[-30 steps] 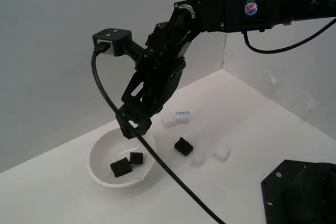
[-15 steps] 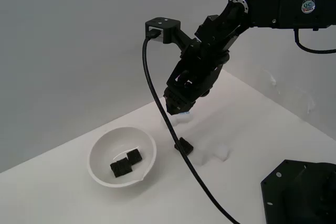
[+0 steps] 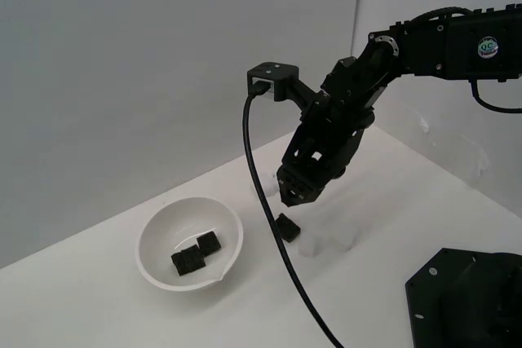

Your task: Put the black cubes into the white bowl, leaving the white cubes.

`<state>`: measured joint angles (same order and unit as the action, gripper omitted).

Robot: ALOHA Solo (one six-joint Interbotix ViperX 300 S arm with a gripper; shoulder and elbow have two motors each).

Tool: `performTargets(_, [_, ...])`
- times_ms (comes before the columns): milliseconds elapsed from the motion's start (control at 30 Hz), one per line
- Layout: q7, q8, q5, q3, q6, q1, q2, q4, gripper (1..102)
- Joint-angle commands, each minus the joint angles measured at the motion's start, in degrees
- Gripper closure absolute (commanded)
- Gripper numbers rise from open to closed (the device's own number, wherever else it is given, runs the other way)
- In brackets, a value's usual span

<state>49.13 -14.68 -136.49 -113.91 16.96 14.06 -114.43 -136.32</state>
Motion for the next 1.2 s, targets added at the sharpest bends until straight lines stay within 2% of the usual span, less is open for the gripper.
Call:
performTargets(0, [-0.3, -0.4, 0.0, -1.0, 0.9, 0.2, -0.4, -0.3, 45])
performTargets(167, [-1.6, -0.4, -0.3, 1.0, 0.9, 0.2, 1.4, -0.5, 4])
performTargets(433, [-4.3, -0.5, -0.3, 6.9, 0.9, 0.3, 7.2, -0.7, 3])
performTargets(800, [-8.6, -2.5, -0.7, 13.0, 1.4, 0.4, 13.4, -1.0, 3])
performTargets(1167, [-12.1, -2.5, -0.8, 17.2, 1.7, 1.8, 17.6, -1.1, 3])
